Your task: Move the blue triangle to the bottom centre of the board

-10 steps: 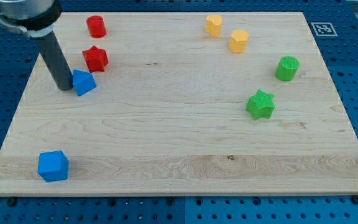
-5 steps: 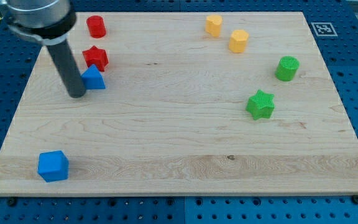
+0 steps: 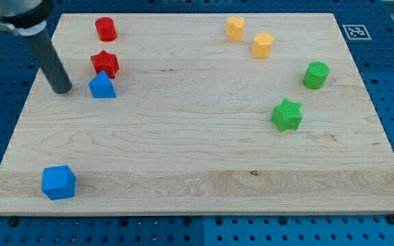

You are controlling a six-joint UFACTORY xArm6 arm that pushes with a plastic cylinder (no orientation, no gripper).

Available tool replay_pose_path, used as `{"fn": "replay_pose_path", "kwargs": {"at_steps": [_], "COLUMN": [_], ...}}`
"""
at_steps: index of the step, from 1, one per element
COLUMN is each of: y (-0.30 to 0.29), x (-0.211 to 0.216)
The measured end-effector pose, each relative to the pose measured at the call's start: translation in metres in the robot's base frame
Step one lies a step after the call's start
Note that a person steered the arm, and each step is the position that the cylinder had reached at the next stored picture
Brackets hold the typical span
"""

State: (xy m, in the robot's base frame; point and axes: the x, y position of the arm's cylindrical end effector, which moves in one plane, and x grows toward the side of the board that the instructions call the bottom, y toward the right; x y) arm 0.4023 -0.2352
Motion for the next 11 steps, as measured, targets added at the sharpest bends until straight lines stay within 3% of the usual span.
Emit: {"fn": "replay_pose_path", "kwargs": {"at_steps": [7,11], "y": [0.111,0.132], "x": [0.011,0.040]}}
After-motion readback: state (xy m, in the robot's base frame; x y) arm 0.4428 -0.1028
